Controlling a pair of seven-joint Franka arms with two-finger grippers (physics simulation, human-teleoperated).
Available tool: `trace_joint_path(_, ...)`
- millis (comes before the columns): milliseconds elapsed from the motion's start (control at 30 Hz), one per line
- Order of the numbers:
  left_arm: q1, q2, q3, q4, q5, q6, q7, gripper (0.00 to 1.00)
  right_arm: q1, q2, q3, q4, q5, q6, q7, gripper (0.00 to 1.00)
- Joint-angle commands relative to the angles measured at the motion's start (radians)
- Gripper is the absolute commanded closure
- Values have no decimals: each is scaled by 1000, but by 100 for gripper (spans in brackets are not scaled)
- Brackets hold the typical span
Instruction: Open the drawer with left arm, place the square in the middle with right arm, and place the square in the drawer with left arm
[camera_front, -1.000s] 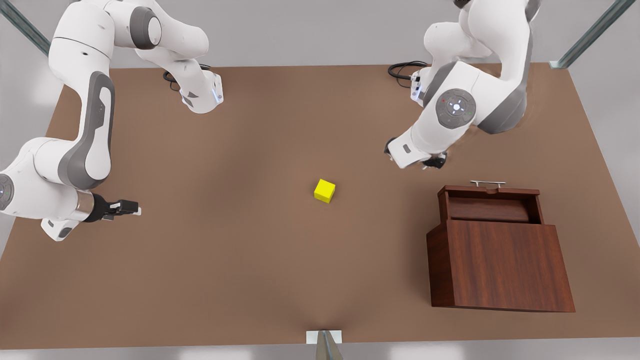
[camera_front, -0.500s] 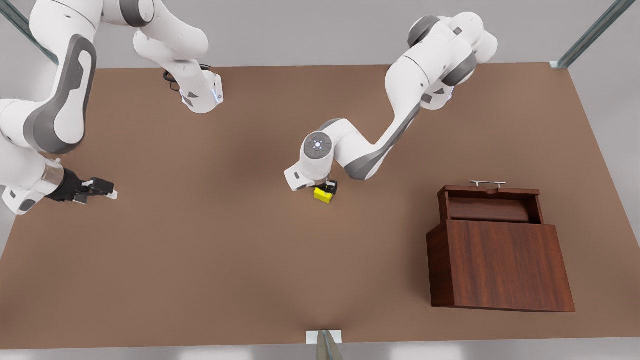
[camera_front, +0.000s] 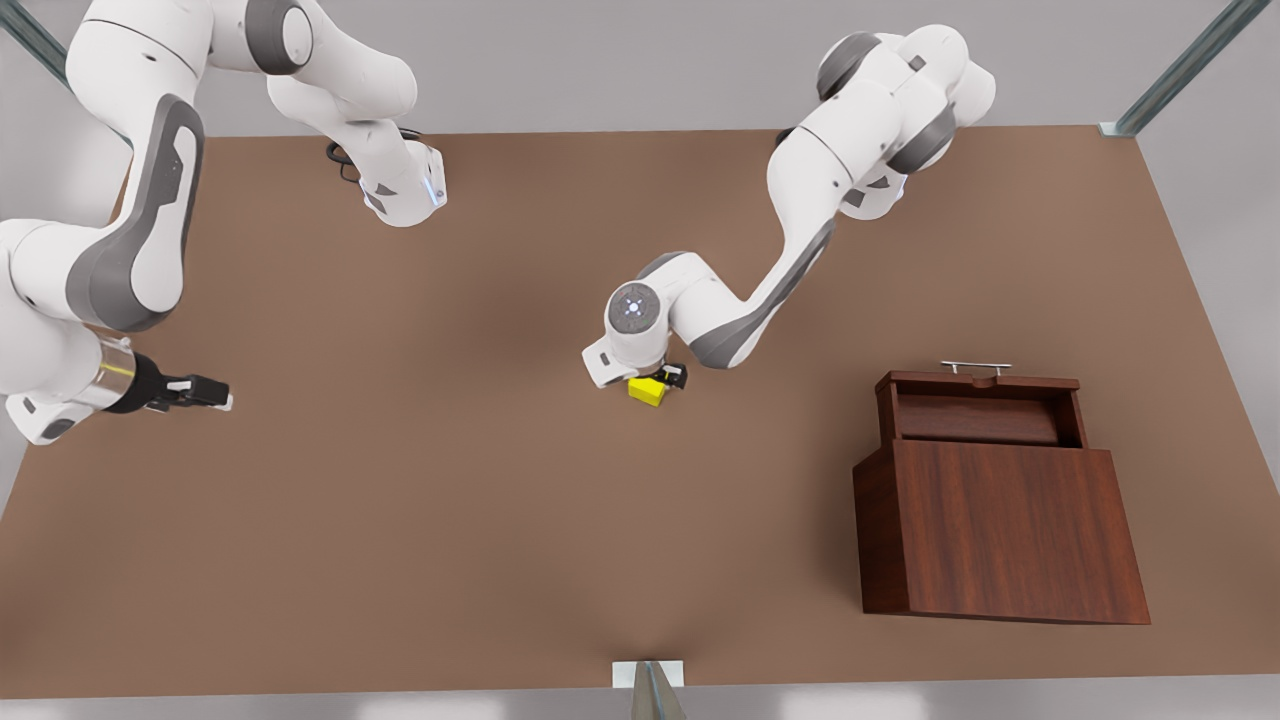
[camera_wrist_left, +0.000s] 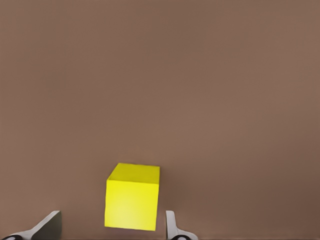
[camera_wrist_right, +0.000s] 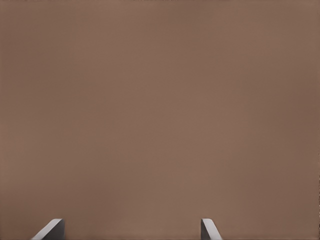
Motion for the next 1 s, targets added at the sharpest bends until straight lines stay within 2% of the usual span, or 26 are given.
trace_joint_path(0,0,0,0,-2,0,11,-2,0,1,0,0,1,0,-2,0,0)
trace_joint_path(333,-6,15,6,-74,3,103,-2,0,-4,2,-14,2,-3,-5,-5,0)
trace_joint_path(967,-6,69,14,-85,2,159,0,0,-4,0,-26,2,-26,-6,-9,0)
